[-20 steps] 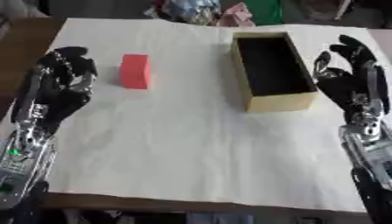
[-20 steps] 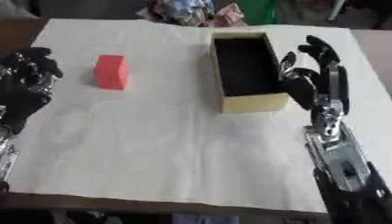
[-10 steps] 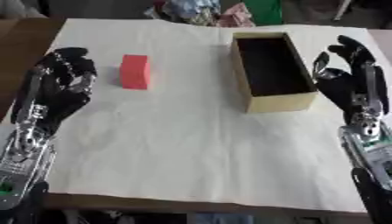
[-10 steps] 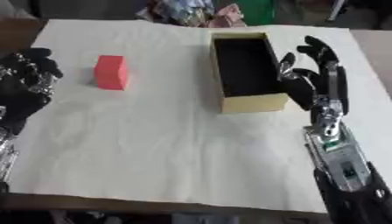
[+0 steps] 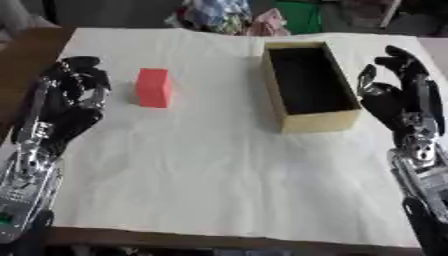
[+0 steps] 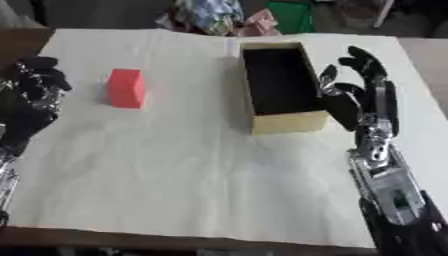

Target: Pick up objects on the table and place them in the box.

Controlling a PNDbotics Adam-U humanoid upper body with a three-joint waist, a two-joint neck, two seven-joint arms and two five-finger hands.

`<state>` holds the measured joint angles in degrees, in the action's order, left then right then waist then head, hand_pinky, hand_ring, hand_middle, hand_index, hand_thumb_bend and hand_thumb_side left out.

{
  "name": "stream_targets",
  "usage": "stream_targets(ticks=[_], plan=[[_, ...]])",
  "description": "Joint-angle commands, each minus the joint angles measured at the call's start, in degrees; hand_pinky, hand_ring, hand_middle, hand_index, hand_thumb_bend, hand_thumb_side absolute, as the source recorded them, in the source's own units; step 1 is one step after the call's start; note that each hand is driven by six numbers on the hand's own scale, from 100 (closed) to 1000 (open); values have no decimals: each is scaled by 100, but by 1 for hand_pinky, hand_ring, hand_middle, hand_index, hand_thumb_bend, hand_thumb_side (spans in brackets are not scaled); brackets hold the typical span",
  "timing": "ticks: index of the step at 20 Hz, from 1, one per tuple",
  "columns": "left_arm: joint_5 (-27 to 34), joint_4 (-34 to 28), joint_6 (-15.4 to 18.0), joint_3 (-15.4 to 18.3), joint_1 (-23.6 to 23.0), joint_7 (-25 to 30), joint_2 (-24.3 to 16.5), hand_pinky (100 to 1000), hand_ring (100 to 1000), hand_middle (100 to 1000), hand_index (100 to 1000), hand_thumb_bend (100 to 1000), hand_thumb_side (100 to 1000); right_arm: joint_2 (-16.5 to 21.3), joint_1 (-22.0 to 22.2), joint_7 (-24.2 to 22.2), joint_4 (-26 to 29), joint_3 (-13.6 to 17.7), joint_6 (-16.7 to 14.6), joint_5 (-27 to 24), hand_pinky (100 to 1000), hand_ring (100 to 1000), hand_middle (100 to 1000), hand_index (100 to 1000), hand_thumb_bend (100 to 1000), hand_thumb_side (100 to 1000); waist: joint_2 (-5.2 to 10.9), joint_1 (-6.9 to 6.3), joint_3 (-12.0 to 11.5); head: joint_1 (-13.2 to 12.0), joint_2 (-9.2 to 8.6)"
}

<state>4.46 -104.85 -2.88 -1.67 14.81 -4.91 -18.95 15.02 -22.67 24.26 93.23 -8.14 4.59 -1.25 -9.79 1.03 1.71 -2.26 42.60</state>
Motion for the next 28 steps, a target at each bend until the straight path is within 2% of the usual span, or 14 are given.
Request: stream_targets(ticks=[1,5,11,14,19,23,28], plan=[[-26,-164,-36,65,139,-41,-288,752,558,546,709,158,123,152,-62,16,116,27,11,5,669,938,716,855,100,100,106,-22,14,-9,-86],[-141,-209,-105,38,264,-27,-643,749,564,554,717,162,128,159,-43,21,105,24,9,8,668,938,717,855,100,100,125,-50,40,-33,-126],[-460,-198,-220,-91,581,199,-1586,746,589,587,746,198,138,181,-13,17,89,11,1,17,668,938,717,855,100,100,159,-106,77,-57,-202],[-672,-50,-254,-158,858,417,-2043,744,601,600,762,233,139,188,4,11,80,0,-3,15,668,938,718,855,100,100,172,-122,94,-62,-212],[-1165,552,-216,-392,1537,973,-2654,743,625,631,789,305,145,195,23,-4,63,-21,-2,3,668,938,718,855,100,100,180,-133,123,-77,-285],[-1705,1192,-55,-630,2115,1421,-2819,743,647,655,803,366,151,199,36,-12,48,-33,0,-9,667,938,718,855,100,100,181,-132,142,-75,-365],[-2364,2026,321,-895,2735,2040,-2639,753,690,702,828,464,146,200,51,-25,24,-51,5,-28,667,939,719,855,100,100,192,-120,146,-112,-430]])
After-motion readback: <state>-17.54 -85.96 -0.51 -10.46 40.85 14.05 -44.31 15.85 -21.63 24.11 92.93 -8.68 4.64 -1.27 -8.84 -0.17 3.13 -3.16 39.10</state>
